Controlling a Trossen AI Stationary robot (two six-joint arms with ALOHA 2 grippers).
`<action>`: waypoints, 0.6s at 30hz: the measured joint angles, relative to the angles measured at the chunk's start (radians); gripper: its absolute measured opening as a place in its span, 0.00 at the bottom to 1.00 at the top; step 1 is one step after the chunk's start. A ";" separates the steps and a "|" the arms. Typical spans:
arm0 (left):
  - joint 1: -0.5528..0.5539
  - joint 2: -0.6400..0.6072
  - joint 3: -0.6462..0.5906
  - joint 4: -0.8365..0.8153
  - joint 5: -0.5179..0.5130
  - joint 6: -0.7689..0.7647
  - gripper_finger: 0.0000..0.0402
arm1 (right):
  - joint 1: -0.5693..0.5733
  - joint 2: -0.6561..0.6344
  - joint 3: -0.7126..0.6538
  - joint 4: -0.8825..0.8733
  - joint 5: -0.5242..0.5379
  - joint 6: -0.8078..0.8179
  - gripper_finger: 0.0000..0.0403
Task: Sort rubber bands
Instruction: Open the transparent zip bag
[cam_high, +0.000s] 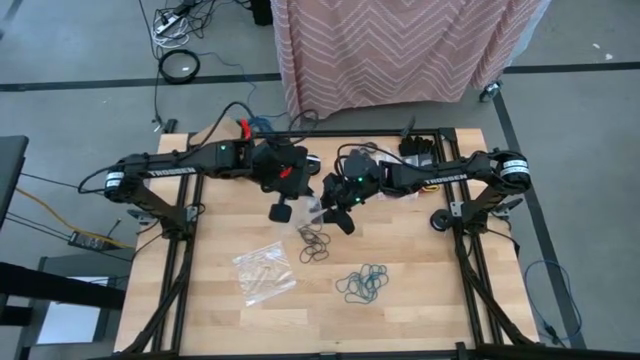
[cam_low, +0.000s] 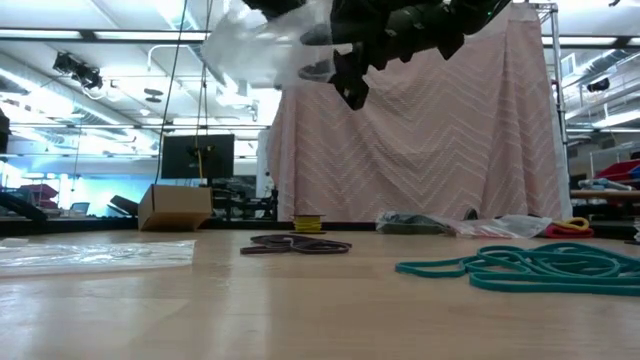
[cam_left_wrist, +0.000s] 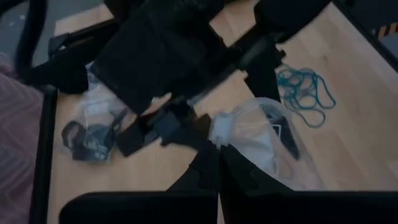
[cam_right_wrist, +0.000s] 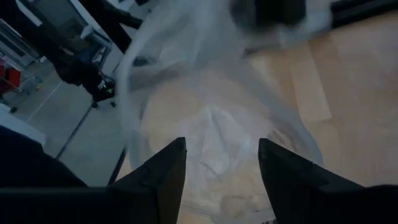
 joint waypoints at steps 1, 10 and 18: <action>-0.003 0.012 0.001 0.011 0.007 -0.001 0.00 | 0.000 0.000 0.000 0.010 0.009 0.001 0.48; -0.028 0.164 0.001 0.022 0.126 -0.003 0.00 | 0.003 0.003 -0.003 0.051 0.041 0.027 0.47; -0.029 0.204 0.000 0.056 0.216 -0.001 0.00 | 0.014 0.000 -0.005 -0.009 0.049 0.027 0.45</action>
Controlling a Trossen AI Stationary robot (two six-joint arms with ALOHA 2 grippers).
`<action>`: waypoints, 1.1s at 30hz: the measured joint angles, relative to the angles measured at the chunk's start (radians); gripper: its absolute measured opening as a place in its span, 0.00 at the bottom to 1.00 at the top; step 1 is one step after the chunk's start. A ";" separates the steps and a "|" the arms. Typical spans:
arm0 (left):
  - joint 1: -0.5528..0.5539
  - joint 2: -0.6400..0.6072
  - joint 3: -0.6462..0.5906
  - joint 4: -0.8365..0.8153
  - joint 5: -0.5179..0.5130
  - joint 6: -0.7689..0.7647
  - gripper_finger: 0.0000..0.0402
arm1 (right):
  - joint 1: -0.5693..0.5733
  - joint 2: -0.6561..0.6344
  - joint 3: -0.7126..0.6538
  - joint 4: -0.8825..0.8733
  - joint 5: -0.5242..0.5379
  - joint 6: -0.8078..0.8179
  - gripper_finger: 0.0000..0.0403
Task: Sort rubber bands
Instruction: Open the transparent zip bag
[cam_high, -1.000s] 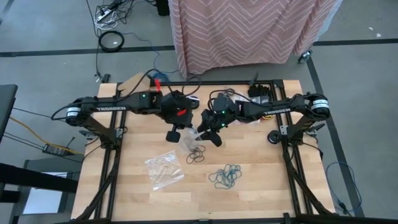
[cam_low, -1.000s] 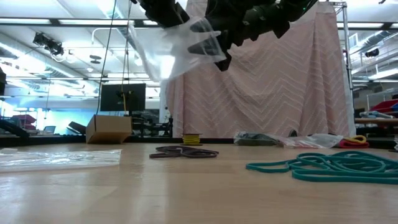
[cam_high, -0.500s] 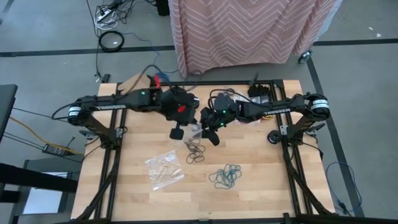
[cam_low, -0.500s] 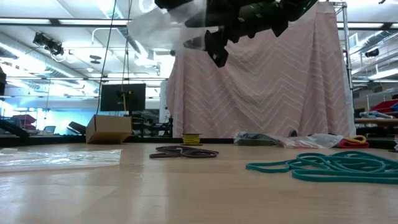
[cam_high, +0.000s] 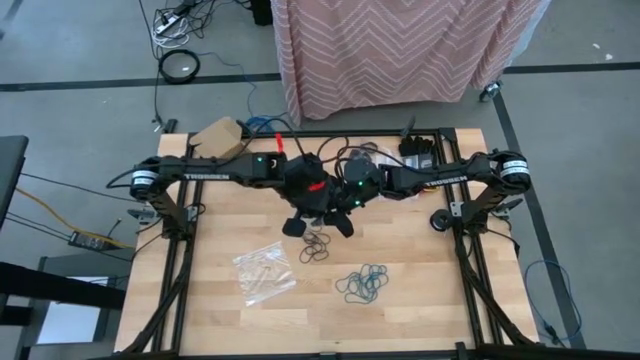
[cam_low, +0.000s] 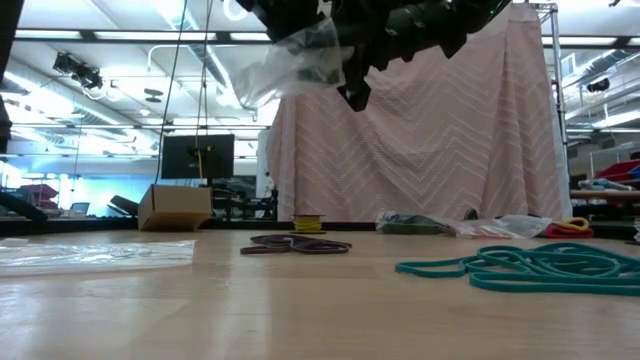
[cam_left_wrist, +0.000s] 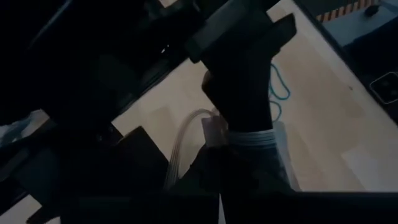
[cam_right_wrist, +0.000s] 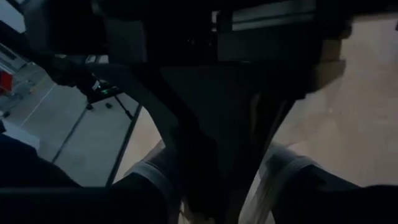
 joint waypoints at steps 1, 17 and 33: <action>0.001 0.000 0.000 0.005 0.009 0.000 0.00 | 0.000 -0.001 0.000 -0.001 0.000 -0.005 0.44; 0.001 0.001 0.000 0.013 0.014 0.000 0.00 | 0.001 -0.001 0.002 -0.001 0.016 -0.012 0.41; 0.014 -0.004 0.000 -0.082 -0.077 -0.002 0.00 | -0.012 -0.001 0.007 -0.074 0.067 -0.026 0.41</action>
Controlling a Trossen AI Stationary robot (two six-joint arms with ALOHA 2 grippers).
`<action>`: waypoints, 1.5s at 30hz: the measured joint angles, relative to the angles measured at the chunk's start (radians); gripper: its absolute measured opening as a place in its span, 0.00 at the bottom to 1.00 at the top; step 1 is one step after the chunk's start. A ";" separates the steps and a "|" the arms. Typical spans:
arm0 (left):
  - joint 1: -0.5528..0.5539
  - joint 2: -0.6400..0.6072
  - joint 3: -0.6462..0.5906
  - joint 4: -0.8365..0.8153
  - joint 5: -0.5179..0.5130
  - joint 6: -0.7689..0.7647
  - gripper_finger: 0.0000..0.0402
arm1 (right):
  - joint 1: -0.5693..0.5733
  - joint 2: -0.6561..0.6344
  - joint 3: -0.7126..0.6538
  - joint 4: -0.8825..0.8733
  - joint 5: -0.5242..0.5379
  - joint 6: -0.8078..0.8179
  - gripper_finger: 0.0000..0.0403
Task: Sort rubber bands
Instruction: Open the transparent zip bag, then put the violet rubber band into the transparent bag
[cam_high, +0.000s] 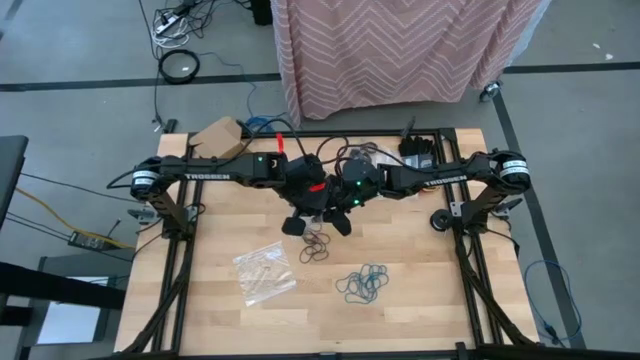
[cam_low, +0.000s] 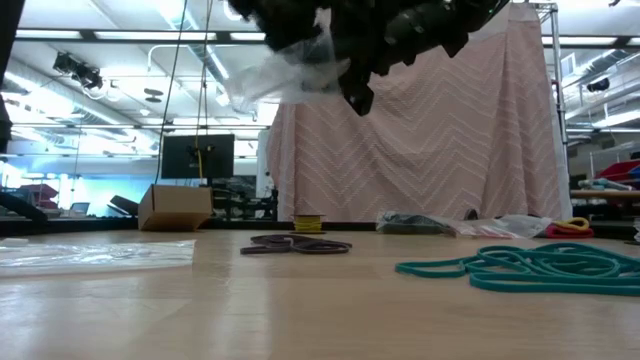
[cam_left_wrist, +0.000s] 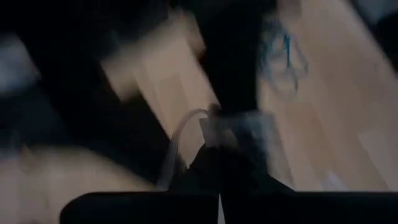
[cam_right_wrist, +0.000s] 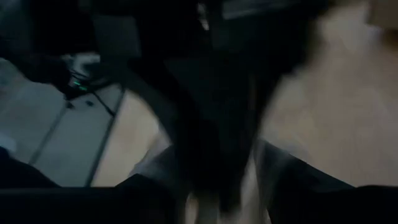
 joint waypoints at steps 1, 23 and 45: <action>0.009 -0.003 -0.001 -0.049 -0.002 0.000 0.00 | -0.004 -0.002 0.000 -0.027 0.005 -0.004 0.41; 0.052 -0.155 -0.157 -0.252 -0.055 -0.009 0.00 | -0.018 -0.032 -0.002 -0.166 -0.064 -0.044 0.40; -0.057 -0.459 -0.180 -0.559 -0.563 -0.242 0.00 | 0.063 0.355 -0.002 -0.078 0.047 -0.057 0.36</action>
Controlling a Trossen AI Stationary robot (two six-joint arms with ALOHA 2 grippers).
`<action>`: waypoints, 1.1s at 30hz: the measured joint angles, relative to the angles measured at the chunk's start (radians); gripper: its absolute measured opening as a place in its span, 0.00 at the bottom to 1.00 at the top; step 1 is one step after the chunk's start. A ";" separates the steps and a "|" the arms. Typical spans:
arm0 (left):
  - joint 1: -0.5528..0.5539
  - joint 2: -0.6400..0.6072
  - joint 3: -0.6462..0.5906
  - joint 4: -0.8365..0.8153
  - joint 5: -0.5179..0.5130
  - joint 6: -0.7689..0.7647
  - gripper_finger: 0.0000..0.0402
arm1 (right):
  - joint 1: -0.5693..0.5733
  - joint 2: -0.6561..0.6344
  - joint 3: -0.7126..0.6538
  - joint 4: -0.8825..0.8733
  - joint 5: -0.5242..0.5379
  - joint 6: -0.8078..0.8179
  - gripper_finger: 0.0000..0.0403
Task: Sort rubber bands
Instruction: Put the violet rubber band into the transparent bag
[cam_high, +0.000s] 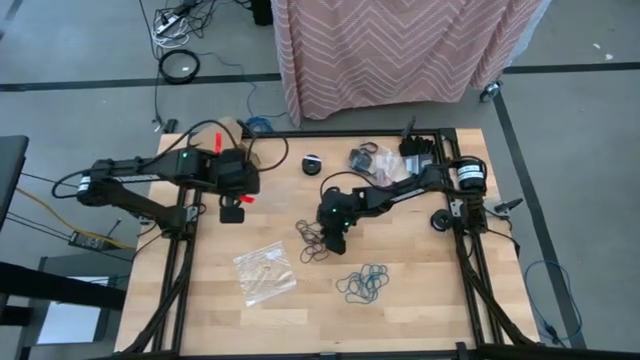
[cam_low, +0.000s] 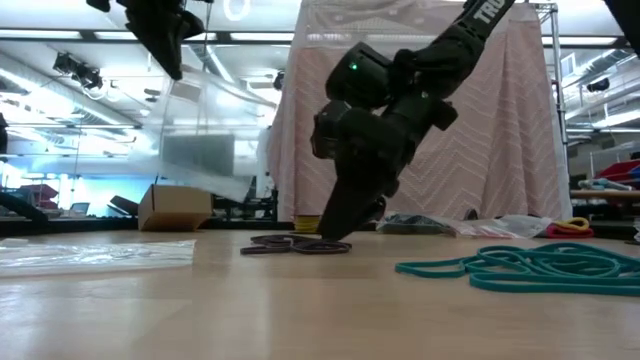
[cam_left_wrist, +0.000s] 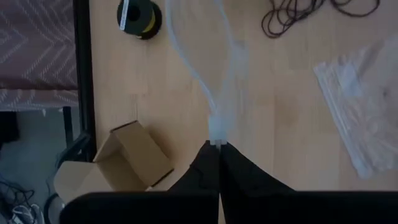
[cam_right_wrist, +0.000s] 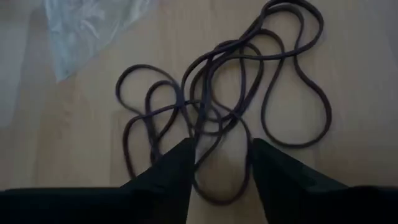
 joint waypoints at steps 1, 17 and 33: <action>0.000 0.002 0.000 0.009 0.000 0.000 0.00 | 0.006 0.000 0.001 -0.004 0.016 0.007 0.33; 0.001 0.005 -0.042 0.201 0.040 0.003 0.00 | 0.025 -0.236 -0.002 -0.063 0.080 0.174 0.00; 0.001 0.058 -0.379 0.693 0.281 -0.044 0.00 | 0.046 -0.658 0.041 -0.132 0.354 0.134 0.00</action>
